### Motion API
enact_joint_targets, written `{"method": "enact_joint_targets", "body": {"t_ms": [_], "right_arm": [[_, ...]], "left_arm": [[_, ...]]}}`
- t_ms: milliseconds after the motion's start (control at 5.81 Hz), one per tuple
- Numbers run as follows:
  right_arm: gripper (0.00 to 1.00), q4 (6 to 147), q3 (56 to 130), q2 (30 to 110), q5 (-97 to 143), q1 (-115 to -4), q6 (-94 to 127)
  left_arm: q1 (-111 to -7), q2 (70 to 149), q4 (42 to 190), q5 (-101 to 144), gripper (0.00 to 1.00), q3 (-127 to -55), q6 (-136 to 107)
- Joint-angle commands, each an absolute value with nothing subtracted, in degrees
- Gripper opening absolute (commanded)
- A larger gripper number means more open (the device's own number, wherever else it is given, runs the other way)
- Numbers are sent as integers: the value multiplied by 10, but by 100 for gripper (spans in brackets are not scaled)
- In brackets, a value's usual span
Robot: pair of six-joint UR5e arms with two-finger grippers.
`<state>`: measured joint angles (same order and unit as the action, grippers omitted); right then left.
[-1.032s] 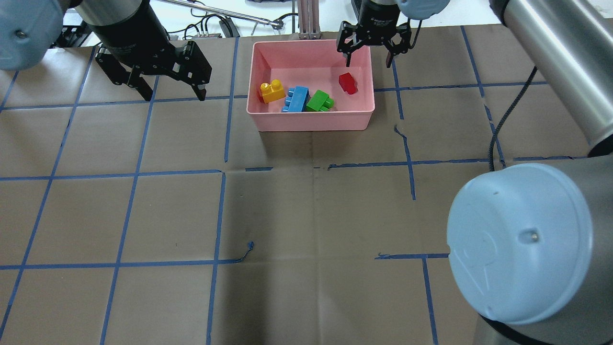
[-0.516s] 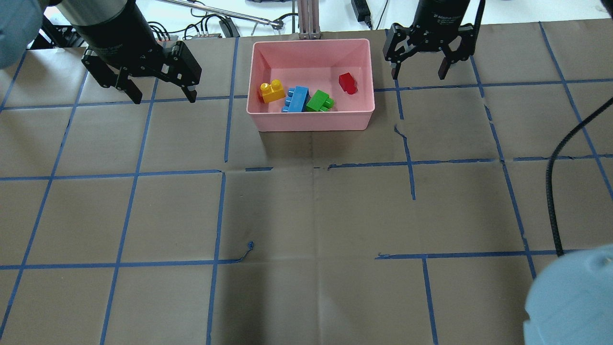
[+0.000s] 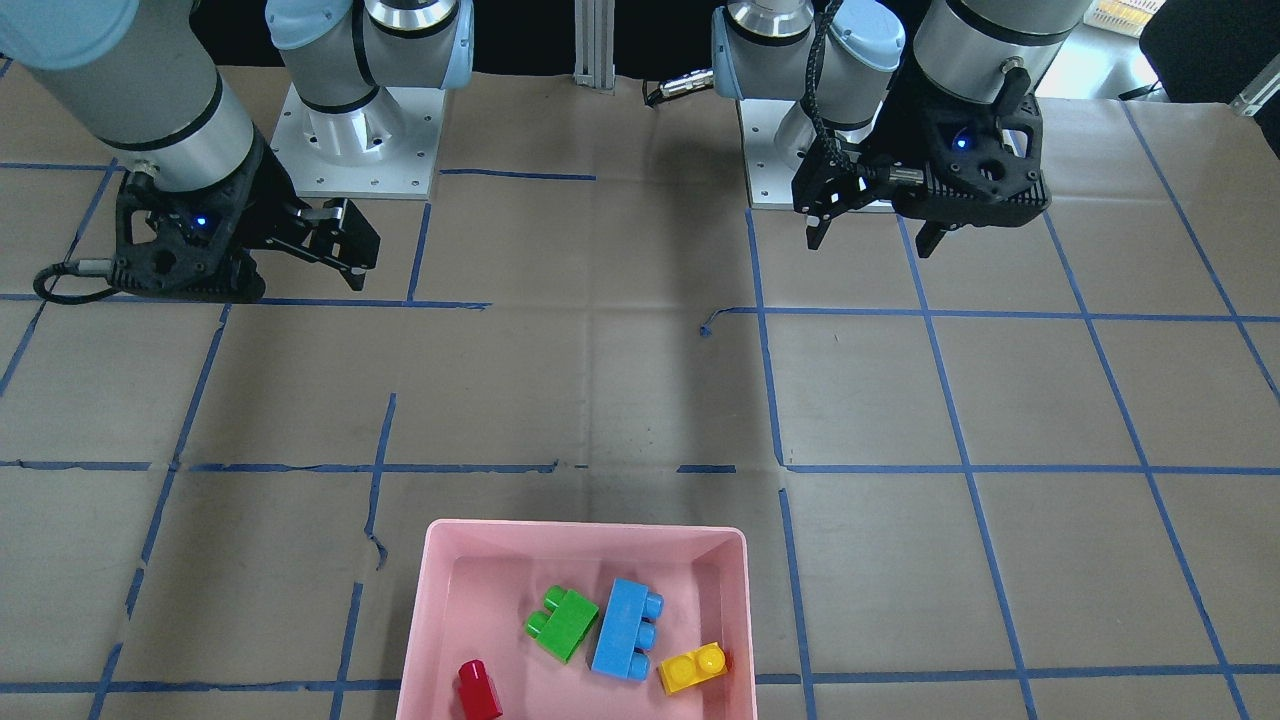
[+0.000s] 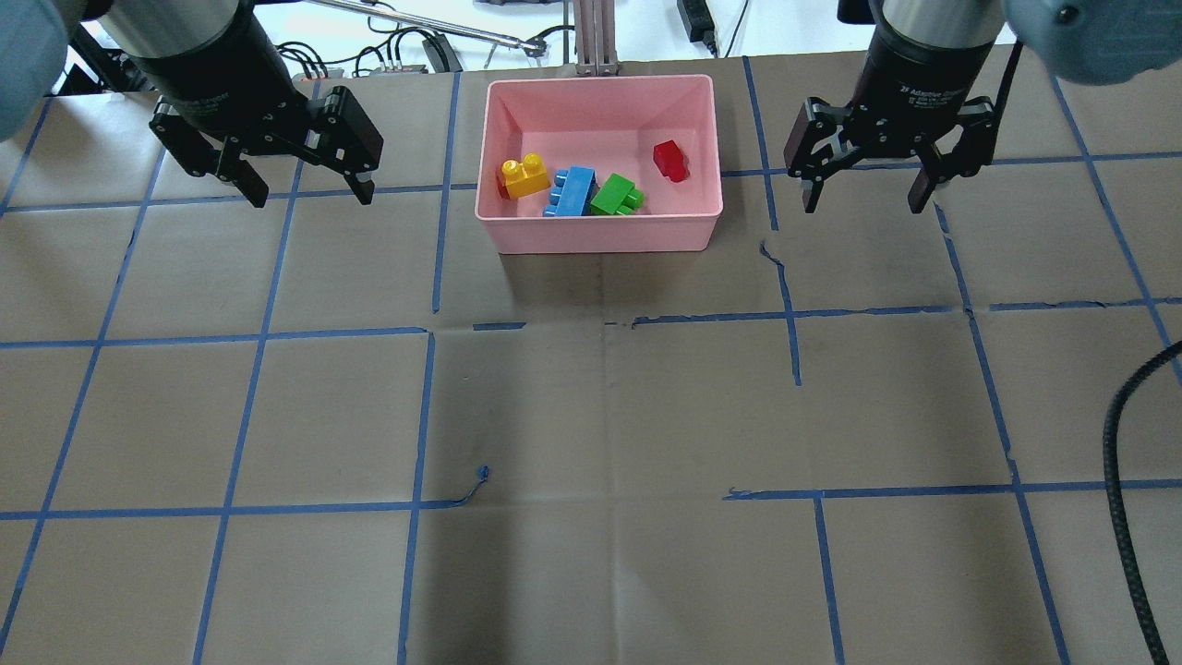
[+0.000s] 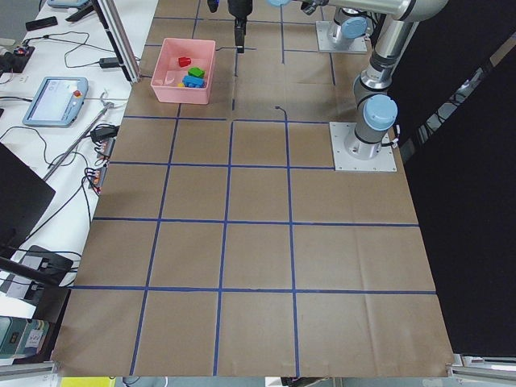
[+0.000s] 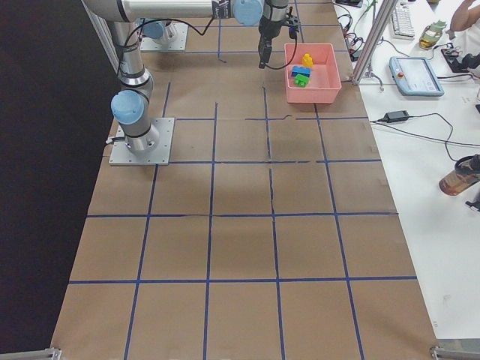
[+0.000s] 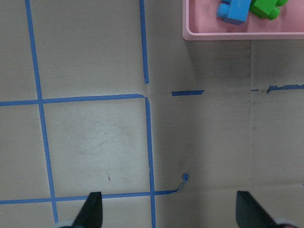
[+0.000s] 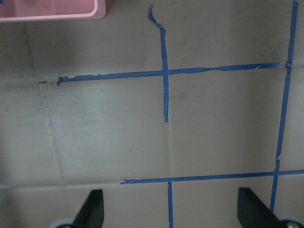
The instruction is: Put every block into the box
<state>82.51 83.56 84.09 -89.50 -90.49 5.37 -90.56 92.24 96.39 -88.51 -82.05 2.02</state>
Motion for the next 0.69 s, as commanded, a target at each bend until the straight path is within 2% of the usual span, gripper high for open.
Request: {"method": "enact_joint_targets", "body": {"t_ms": [0, 516], "right_arm": [[100, 838, 840, 847, -899, -910, 82], [100, 837, 842, 847, -895, -910, 80]], "left_arm": [[-905, 922, 962, -885, 100, -821, 20], [-905, 922, 962, -885, 100, -821, 20]]}}
